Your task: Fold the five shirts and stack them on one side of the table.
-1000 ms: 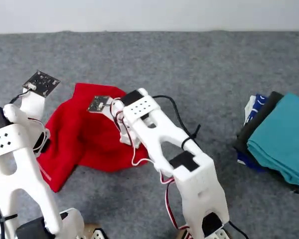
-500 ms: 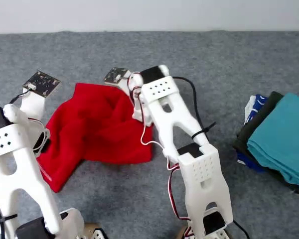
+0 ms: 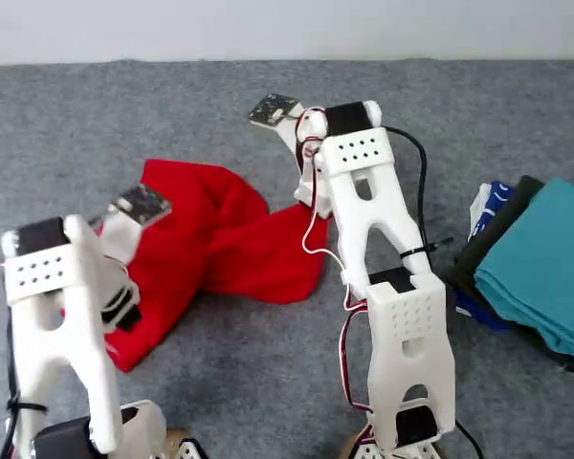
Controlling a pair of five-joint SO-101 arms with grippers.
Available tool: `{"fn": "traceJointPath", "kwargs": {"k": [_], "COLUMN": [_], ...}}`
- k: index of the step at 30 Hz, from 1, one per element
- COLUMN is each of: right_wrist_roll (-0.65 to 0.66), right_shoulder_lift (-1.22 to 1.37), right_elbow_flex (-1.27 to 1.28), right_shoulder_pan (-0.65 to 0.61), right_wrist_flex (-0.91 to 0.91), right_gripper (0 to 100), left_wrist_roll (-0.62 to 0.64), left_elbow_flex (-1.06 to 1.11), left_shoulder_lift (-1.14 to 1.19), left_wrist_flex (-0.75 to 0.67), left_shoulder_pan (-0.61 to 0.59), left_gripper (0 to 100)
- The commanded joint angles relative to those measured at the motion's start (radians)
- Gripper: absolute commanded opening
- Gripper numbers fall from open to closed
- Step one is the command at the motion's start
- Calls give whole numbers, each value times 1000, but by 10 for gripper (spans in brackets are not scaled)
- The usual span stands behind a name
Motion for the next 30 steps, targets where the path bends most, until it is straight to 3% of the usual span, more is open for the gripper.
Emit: {"fn": "traceJointPath", "kwargs": {"k": [1,12,21,30], "right_wrist_roll": [5,11,38,37], "right_shoulder_lift": [-21,-127,-274,-453], "right_elbow_flex": [-49,-46,-29,89], "right_shoulder_pan": [16,97,134,142], "right_wrist_flex": [42,42,42,42], "right_gripper": [10,10,10,10], "left_wrist_roll": [-11,17,23,31], "left_elbow_flex": [94,104,173,165], "left_shoulder_lift": [-21,-23,-21,5], "left_wrist_flex": [-106,-146,-193,-321], "left_shoulder_pan": [8,14,160,213], "left_gripper": [174,173,177,173]}}
